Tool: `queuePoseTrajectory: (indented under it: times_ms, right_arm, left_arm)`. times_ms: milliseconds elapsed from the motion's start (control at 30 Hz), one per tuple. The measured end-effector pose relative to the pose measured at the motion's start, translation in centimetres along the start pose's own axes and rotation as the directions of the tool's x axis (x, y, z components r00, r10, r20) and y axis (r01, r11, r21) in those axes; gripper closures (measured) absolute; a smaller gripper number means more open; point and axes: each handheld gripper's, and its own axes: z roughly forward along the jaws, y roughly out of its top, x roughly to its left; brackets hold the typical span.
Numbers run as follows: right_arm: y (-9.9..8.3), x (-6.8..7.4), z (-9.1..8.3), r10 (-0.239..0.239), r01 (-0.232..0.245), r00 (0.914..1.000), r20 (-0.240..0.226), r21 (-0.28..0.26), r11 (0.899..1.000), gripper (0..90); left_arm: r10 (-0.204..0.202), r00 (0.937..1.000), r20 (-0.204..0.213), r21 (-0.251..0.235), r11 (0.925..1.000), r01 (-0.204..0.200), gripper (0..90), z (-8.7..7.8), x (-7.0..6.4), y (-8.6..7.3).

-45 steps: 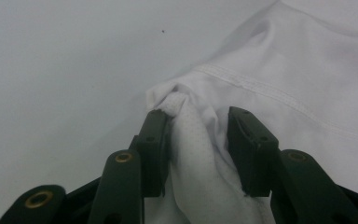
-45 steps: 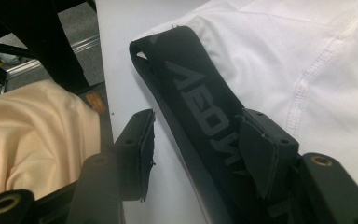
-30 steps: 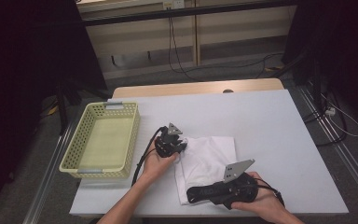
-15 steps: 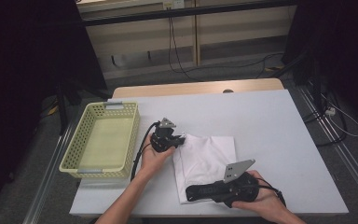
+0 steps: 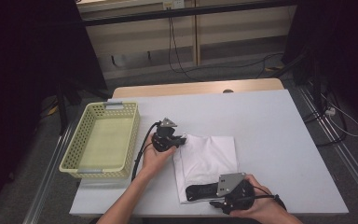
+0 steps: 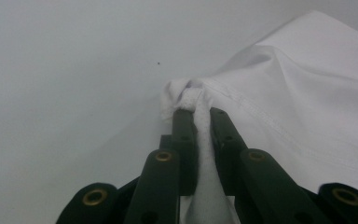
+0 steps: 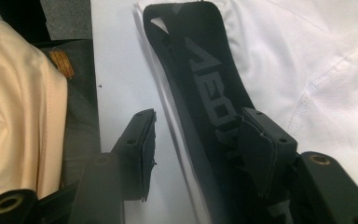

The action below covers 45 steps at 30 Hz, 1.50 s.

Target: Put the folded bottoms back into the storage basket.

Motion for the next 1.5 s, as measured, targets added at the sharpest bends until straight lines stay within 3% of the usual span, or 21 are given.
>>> queuePoseTrajectory:
  times_ms: [100,200,367,567,933,1033,1100,1300,1467,1500]
  right_arm:
    - [-0.1,-0.2,-0.1,0.009,-0.009,0.9994,0.033,-0.005,1.0,40.8]
    - [-0.2,-0.4,0.0,0.024,-0.024,0.9996,0.012,-0.01,1.0,40.4]
    - [0.0,0.1,0.4,-0.022,0.022,0.9993,0.03,0.01,1.0,39.6]
    - [0.1,0.1,0.4,-0.05,0.05,0.9971,0.057,0.01,0.999,55.9]
    - [0.3,0.1,0.6,-0.062,0.061,0.9942,0.089,0.01,0.998,68.0]
    - [0.3,0.0,0.6,-0.047,0.047,0.995,0.088,0.005,0.999,71.9]
    - [0.3,-0.3,0.4,-0.026,0.026,0.9977,0.063,-0.011,1.0,80.7]
    - [0.4,-0.5,0.4,0.006,-0.005,0.9987,0.05,-0.013,1.0,84.3]
    - [0.1,-1.9,0.0,0.109,-0.109,0.994,0.008,-0.056,0.993,84.9]
    - [0.1,-1.9,0.0,0.109,-0.109,0.994,0.008,-0.056,0.993,84.9]
  left_arm:
    - [-0.002,1.0,0.005,-0.004,1.0,0.002,82.6,-0.1,0.1,0.0]
    - [-0.014,0.9999,0.005,-0.009,0.9999,0.014,82.6,-0.1,0.3,0.0]
    - [-0.018,0.9998,0.005,-0.009,0.9998,0.018,82.6,-0.1,0.3,0.1]
    - [-0.032,0.9993,0.018,-0.016,0.9993,0.033,82.6,-0.1,0.5,0.2]
    - [-0.043,0.9989,0.018,-0.015,0.999,0.043,82.6,0.0,0.5,0.3]
    - [-0.044,0.9989,0.016,-0.015,0.9989,0.045,82.5,0.1,0.5,0.2]
    - [-0.044,0.9989,0.016,-0.013,0.9989,0.044,82.6,0.1,0.5,0.2]
    - [-0.043,0.9989,0.016,-0.006,0.999,0.043,82.5,0.1,0.6,0.2]
    - [-0.046,0.9988,0.017,-0.008,0.9989,0.046,82.4,0.0,0.8,0.2]
    - [-0.046,0.9988,0.017,-0.008,0.9989,0.046,82.4,0.0,0.8,0.2]
